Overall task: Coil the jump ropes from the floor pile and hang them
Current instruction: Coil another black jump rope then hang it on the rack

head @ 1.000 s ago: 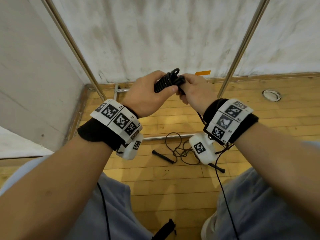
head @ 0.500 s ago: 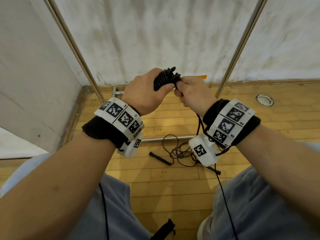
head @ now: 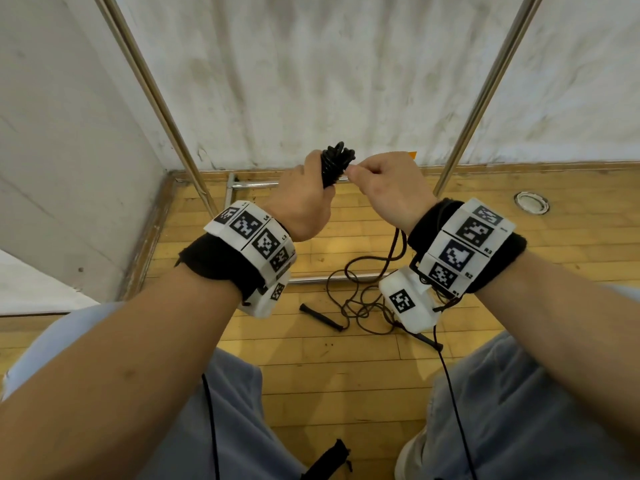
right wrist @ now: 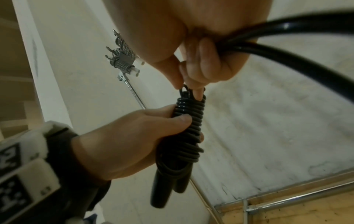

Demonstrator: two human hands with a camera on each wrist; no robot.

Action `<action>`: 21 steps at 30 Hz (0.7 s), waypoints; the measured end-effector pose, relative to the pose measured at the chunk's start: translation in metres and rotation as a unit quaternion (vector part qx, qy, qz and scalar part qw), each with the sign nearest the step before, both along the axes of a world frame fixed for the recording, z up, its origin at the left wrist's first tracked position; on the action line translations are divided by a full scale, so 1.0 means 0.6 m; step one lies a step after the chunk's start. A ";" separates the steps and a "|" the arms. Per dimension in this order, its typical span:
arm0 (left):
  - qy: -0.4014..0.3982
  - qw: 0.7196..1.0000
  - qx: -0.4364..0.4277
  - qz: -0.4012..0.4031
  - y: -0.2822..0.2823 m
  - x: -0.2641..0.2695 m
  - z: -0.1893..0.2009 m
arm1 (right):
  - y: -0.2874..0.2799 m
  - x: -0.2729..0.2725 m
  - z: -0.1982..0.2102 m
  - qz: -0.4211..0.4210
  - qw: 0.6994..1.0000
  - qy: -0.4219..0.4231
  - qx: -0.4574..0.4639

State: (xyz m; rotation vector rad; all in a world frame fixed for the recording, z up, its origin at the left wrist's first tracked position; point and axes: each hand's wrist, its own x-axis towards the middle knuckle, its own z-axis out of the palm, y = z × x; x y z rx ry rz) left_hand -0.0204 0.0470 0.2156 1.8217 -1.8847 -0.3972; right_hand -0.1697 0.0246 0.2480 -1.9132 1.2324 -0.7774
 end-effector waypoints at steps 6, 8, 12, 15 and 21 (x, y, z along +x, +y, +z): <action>0.066 0.997 -0.026 0.043 -0.002 0.007 0.028 | -0.002 -0.001 0.002 -0.006 1.000 -0.020 -0.008; 0.035 0.997 -0.025 0.068 -0.005 0.001 0.024 | 0.003 0.005 -0.001 -0.004 0.999 -0.029 -0.014; -0.021 0.994 -0.055 0.087 -0.006 -0.005 0.008 | 0.002 0.011 -0.013 -0.027 0.999 -0.029 -0.032; -0.008 0.995 -0.058 0.078 -0.004 -0.009 0.006 | -0.008 0.008 -0.018 -0.037 0.998 -0.048 -0.033; 0.227 0.967 0.114 -0.026 0.004 -0.013 0.035 | -0.026 -0.014 -0.027 -0.029 0.997 -0.068 0.010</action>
